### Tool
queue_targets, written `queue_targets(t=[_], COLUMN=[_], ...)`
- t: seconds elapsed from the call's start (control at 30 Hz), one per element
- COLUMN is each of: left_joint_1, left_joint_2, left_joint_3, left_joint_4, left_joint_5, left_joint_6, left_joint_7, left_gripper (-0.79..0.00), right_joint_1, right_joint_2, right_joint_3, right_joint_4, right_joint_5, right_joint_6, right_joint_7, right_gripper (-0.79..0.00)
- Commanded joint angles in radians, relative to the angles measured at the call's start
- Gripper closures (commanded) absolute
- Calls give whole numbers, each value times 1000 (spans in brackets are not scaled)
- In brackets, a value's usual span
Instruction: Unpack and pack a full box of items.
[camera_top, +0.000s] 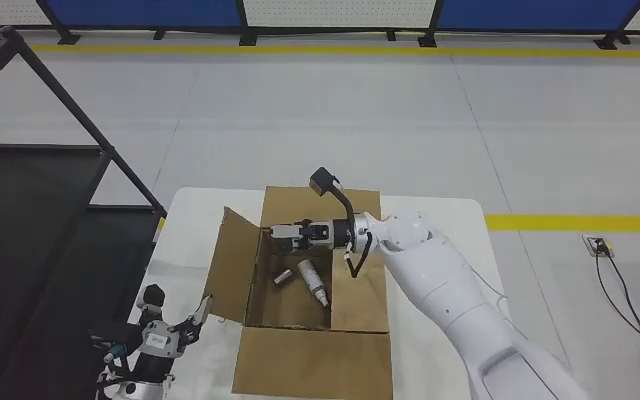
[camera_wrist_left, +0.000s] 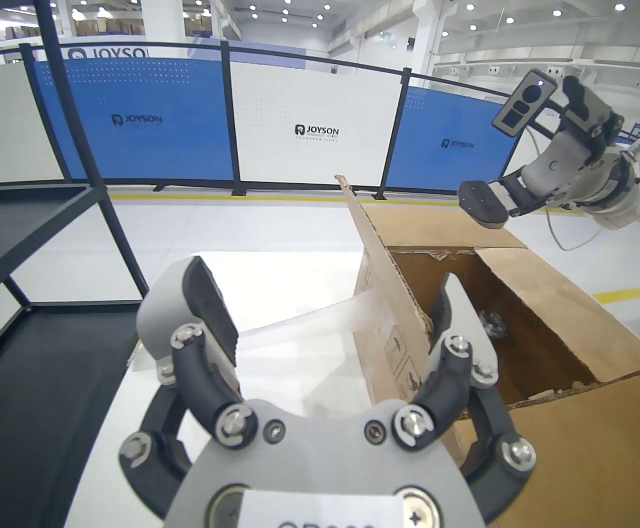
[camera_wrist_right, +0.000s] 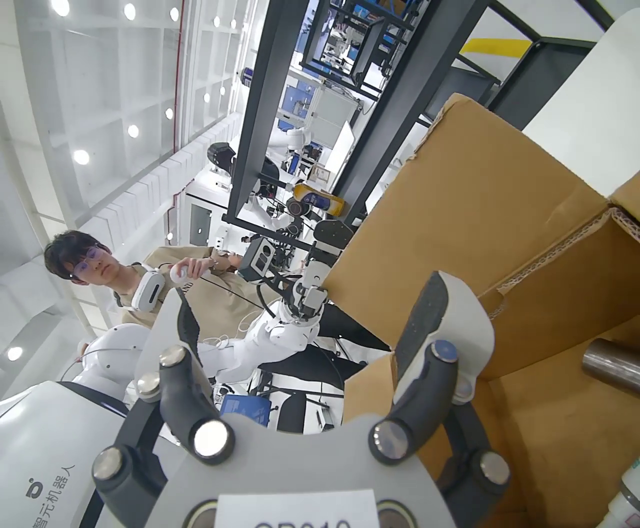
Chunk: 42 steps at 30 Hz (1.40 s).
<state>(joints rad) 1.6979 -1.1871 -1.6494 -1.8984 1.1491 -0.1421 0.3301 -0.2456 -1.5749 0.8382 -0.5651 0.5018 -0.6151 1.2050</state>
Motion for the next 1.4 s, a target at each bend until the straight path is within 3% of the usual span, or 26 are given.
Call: queue_targets(t=[0.0,0.63,1.37], left_joint_1=[3,-84,-144], left_joint_2=[1,-4,-9], left_joint_3=[-17,-24,-13], left_joint_4=[10,206,319], left_joint_5=[-3,-10,11], left_joint_6=[-3,17,15], left_joint_7=[-11,-115,-156], left_gripper=[-785,-785,-785], right_joint_1=[-14,-99,-86], right_joint_2=[14,98,100], right_joint_3=[15,96,57], right_joint_4=[-22,-176,-158], right_joint_5=[2,31,56], right_joint_6=[7,51,73], right_joint_7=[7,51,73], right_gripper=[-785,-785,-785])
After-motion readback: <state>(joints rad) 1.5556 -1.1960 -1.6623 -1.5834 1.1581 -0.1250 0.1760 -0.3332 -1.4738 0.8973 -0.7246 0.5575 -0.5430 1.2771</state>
